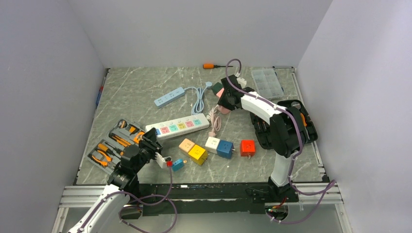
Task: Pull the plug off the socket
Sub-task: Remove the plug from the socket.
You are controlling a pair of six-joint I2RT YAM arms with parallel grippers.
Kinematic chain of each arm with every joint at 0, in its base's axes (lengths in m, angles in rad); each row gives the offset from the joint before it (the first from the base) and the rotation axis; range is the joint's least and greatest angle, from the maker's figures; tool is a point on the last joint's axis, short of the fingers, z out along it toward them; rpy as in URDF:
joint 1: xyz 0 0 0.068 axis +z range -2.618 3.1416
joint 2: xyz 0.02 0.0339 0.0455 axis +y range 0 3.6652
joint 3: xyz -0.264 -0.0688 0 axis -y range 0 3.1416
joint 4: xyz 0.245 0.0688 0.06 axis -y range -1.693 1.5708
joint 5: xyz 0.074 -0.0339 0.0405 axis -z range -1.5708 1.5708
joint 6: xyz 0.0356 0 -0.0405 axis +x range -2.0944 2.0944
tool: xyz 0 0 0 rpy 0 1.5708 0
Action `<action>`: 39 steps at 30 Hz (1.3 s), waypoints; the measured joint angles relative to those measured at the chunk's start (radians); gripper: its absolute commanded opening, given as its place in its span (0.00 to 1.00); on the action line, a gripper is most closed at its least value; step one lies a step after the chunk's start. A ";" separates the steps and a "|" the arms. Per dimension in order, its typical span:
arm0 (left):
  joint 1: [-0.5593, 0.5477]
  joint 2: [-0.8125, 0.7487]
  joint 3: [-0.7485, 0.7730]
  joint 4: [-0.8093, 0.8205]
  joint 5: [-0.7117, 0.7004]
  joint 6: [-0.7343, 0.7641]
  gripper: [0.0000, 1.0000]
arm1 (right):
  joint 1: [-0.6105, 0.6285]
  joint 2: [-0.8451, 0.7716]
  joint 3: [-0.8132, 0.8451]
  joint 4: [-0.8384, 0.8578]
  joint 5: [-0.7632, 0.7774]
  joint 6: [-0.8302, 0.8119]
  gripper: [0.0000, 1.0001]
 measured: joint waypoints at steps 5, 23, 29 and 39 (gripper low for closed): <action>0.000 0.000 0.000 0.002 0.000 0.001 0.00 | 0.001 0.000 0.004 0.016 -0.006 -0.002 0.22; 0.000 -0.006 0.000 0.006 0.000 0.008 0.00 | -0.061 0.036 0.049 -0.004 -0.050 -0.058 0.74; 0.000 -0.006 0.000 -0.001 0.000 0.008 0.00 | -0.073 0.082 0.095 -0.007 -0.037 -0.061 0.75; -0.001 0.003 0.000 0.008 0.006 0.008 0.00 | -0.075 0.088 0.108 -0.002 -0.026 -0.048 0.31</action>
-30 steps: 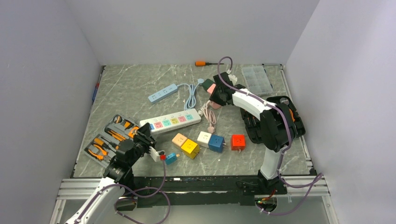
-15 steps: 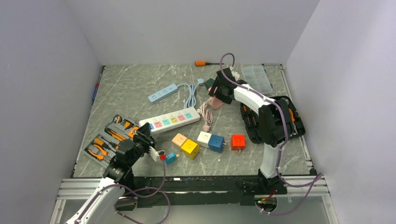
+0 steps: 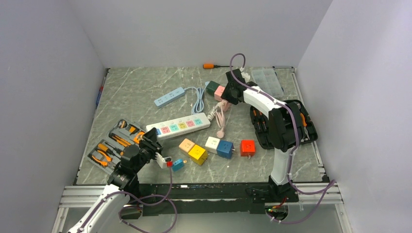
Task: Pull the plug off the socket
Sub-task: Remove the plug from the socket.
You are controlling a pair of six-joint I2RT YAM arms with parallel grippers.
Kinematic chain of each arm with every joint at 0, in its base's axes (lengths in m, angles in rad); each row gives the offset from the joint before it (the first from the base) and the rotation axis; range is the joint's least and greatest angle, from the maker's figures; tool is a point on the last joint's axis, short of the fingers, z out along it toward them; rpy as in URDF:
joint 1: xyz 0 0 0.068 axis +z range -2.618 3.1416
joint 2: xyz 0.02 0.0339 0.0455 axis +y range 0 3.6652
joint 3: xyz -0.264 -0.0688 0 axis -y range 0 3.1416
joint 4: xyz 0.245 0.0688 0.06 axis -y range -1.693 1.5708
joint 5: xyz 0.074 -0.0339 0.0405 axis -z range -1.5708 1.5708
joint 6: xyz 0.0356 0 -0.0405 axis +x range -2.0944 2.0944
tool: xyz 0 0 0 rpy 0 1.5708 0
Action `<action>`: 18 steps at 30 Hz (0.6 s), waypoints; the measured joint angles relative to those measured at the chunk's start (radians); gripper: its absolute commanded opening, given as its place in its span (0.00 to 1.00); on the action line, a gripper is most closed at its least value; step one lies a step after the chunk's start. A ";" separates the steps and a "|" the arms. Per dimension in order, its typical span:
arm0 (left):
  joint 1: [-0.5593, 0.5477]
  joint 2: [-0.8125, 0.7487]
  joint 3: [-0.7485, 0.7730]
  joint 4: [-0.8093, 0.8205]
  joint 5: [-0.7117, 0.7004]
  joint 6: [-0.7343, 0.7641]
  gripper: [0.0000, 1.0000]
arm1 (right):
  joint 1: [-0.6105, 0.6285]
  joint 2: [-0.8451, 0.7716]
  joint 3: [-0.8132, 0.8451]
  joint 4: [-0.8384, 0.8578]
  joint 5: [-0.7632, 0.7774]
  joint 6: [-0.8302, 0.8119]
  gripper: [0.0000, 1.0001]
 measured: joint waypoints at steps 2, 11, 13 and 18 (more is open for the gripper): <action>-0.001 0.001 0.000 0.005 0.006 0.000 0.00 | -0.002 -0.008 -0.003 0.006 -0.002 -0.002 0.18; -0.001 0.085 0.000 0.061 -0.012 -0.012 0.31 | -0.005 -0.030 -0.044 0.054 -0.009 -0.013 0.00; -0.001 0.101 0.000 0.069 -0.016 -0.021 0.84 | -0.005 -0.045 -0.076 0.089 -0.014 -0.014 0.00; 0.001 0.155 0.004 0.040 -0.059 -0.062 0.99 | -0.011 -0.142 -0.270 0.288 -0.054 -0.023 0.00</action>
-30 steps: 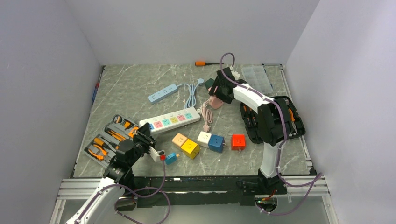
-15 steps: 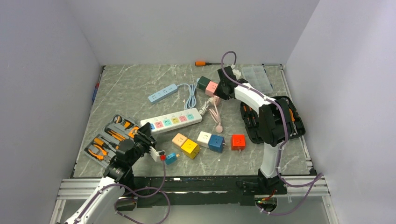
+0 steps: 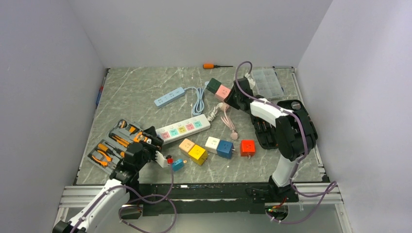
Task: Pull the plug off the socket
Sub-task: Remove the plug from the socket.
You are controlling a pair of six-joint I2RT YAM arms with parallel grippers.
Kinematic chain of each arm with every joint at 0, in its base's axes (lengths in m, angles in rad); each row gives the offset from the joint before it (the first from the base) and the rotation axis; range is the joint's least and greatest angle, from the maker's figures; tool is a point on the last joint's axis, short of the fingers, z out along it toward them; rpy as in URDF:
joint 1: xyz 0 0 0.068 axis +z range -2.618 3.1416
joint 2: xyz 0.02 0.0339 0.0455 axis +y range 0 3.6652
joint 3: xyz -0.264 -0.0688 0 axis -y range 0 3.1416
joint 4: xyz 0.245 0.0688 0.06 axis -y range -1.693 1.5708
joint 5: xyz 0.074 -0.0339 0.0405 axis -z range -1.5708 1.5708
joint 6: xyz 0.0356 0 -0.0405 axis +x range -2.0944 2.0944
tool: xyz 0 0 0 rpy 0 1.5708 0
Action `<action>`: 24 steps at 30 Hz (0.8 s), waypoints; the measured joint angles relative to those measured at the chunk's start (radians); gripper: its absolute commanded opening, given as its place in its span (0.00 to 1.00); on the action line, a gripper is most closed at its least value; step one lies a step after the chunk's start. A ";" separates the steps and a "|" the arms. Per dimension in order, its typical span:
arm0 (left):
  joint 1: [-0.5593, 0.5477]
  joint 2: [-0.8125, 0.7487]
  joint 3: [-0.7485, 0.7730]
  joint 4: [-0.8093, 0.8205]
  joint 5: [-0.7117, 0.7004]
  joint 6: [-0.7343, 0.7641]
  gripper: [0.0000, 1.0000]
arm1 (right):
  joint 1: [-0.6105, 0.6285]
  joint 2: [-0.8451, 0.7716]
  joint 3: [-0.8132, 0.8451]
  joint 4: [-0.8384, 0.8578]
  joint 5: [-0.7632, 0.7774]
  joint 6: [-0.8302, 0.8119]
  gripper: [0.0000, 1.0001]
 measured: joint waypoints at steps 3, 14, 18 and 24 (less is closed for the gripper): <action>0.000 0.029 0.054 -0.091 -0.005 -0.063 0.99 | -0.003 -0.054 -0.109 0.106 -0.023 -0.006 0.00; 0.005 0.298 0.713 -0.481 0.129 -0.526 0.99 | 0.071 -0.149 -0.266 0.251 -0.100 -0.037 0.00; 0.005 0.418 0.853 -0.591 0.192 -0.618 0.99 | 0.079 -0.169 -0.280 0.258 -0.117 -0.035 0.00; 0.005 0.470 0.773 -0.693 0.230 -0.654 0.99 | 0.075 -0.206 -0.283 0.279 -0.116 -0.031 0.00</action>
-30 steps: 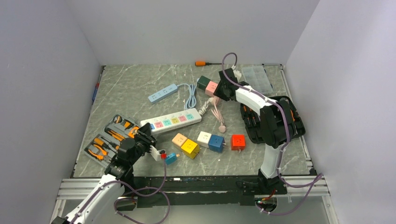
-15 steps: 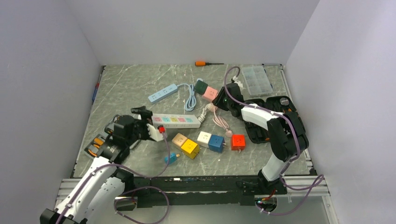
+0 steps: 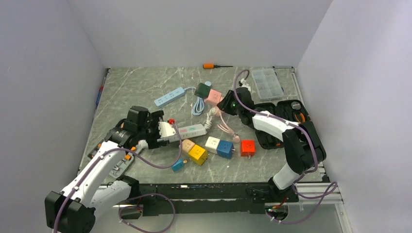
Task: Pull the plug off the socket
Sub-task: Remove the plug from the socket.
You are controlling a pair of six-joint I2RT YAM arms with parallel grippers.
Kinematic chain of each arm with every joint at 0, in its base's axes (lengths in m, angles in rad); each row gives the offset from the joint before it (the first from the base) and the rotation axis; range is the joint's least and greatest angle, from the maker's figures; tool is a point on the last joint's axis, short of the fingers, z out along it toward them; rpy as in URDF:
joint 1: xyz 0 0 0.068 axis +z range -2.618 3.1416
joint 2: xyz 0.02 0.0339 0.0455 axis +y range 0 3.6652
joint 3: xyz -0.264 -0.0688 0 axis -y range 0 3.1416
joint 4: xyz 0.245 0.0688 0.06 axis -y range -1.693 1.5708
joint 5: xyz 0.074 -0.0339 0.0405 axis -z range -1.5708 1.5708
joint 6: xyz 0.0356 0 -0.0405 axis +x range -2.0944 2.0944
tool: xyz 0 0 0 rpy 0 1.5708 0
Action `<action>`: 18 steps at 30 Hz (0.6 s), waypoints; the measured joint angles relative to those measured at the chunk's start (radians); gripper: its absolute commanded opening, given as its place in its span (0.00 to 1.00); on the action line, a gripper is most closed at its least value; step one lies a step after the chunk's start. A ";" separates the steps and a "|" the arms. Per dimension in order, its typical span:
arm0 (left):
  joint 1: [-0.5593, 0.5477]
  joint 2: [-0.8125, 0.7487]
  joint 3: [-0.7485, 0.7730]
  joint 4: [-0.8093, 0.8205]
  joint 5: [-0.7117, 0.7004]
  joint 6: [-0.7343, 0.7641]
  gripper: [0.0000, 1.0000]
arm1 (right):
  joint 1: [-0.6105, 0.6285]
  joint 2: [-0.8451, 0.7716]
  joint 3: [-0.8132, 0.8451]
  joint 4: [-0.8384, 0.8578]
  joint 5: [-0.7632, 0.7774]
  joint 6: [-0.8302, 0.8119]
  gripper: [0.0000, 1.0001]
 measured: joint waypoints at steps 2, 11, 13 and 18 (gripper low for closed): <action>0.000 -0.006 -0.035 -0.021 0.007 0.000 0.99 | 0.000 -0.007 0.000 0.012 -0.006 0.006 0.00; 0.000 -0.057 -0.150 -0.047 0.005 0.005 0.99 | -0.011 -0.009 0.000 0.037 -0.018 0.024 0.00; 0.000 -0.047 -0.142 -0.044 0.006 -0.005 0.99 | -0.014 -0.009 0.000 0.040 -0.019 0.028 0.00; 0.000 0.018 -0.023 -0.047 0.022 -0.080 0.99 | -0.024 -0.013 -0.015 0.077 -0.042 0.049 0.00</action>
